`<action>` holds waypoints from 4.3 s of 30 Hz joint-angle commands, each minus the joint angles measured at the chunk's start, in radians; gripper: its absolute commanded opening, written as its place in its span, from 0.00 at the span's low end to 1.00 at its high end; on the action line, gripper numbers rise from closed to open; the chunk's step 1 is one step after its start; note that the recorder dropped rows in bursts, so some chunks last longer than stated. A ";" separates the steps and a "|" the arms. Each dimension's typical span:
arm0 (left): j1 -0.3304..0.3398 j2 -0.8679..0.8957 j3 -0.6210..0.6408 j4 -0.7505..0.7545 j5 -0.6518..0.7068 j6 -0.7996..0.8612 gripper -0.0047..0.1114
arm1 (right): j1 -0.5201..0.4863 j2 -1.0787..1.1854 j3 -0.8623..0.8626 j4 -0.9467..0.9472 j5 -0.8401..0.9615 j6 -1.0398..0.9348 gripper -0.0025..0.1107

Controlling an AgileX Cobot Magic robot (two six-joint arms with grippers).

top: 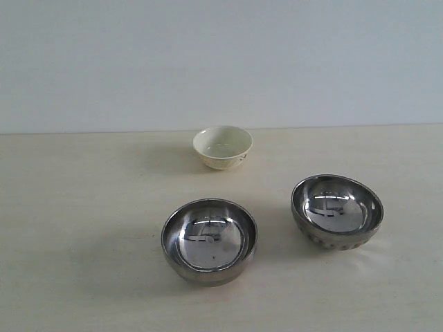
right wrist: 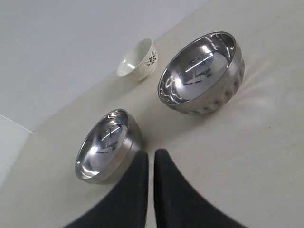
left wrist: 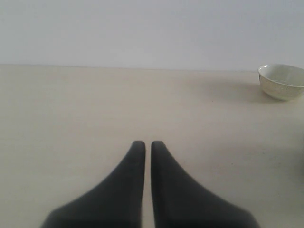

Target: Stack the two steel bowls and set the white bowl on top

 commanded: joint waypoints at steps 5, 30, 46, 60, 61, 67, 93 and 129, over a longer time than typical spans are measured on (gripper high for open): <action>0.002 -0.004 0.003 -0.006 -0.008 -0.011 0.07 | -0.005 -0.006 0.005 0.004 -0.017 0.004 0.02; 0.002 -0.004 0.003 -0.006 -0.008 -0.011 0.07 | -0.005 0.099 -0.286 -0.002 -0.285 -0.103 0.02; 0.002 -0.004 0.003 -0.006 -0.008 -0.011 0.07 | -0.012 0.816 -0.810 -0.221 0.016 -0.275 0.02; 0.002 -0.004 0.003 -0.006 -0.008 -0.011 0.07 | -0.238 1.267 -1.175 -0.552 0.476 -0.109 0.02; 0.002 -0.004 0.003 -0.006 -0.008 -0.011 0.07 | -0.250 1.288 -1.178 -0.541 0.476 -0.117 0.02; 0.002 -0.004 0.003 -0.006 -0.008 -0.011 0.07 | -0.277 1.436 -1.183 -0.430 0.480 -0.240 0.09; 0.002 -0.004 0.003 -0.006 -0.008 -0.011 0.07 | -0.225 1.915 -1.181 -0.078 0.294 -0.533 0.45; 0.002 -0.004 0.003 -0.006 -0.008 -0.011 0.07 | -0.225 1.664 -1.178 -0.060 0.479 -0.532 0.02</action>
